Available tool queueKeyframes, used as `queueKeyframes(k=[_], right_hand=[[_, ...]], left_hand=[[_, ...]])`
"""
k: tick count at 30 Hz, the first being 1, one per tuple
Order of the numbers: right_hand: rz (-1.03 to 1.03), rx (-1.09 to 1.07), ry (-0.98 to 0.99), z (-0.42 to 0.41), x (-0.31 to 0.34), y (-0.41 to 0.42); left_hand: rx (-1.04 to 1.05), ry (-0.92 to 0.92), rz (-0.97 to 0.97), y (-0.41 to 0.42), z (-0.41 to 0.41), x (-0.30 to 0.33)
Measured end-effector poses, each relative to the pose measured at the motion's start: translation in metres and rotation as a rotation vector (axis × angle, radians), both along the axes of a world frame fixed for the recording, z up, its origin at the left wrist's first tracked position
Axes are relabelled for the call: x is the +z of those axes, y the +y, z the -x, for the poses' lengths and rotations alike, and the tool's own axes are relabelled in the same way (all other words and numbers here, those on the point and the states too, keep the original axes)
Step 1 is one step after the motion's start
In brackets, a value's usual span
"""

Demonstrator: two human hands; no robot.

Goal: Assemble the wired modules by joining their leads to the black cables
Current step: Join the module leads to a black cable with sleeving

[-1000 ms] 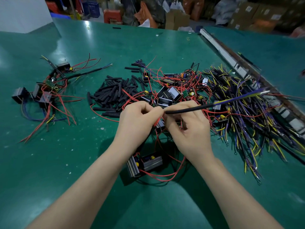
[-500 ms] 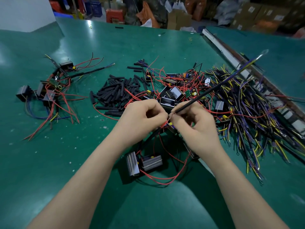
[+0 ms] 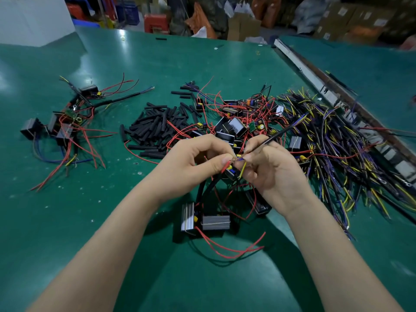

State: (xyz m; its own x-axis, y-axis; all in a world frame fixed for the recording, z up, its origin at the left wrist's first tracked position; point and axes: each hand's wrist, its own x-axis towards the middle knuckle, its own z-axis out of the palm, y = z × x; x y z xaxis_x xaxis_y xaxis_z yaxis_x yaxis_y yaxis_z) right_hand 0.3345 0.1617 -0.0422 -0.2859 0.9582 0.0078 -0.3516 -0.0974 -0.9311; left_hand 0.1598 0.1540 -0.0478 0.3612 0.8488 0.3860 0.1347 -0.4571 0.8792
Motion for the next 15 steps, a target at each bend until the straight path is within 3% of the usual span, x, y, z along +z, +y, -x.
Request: queueKeyframes(k=[8, 15], right_hand=[[0.047, 0.139, 0.079, 0.0, -0.0003, -0.0018], [-0.319, -0.043, -0.227, 0.0017, -0.0058, -0.0005]], left_hand=[[-0.117, -0.122, 0.161, -0.0009, 0.0006, -0.0021], [-0.069, -0.115, 0.236, 0.0048, 0.0027, -0.0052]])
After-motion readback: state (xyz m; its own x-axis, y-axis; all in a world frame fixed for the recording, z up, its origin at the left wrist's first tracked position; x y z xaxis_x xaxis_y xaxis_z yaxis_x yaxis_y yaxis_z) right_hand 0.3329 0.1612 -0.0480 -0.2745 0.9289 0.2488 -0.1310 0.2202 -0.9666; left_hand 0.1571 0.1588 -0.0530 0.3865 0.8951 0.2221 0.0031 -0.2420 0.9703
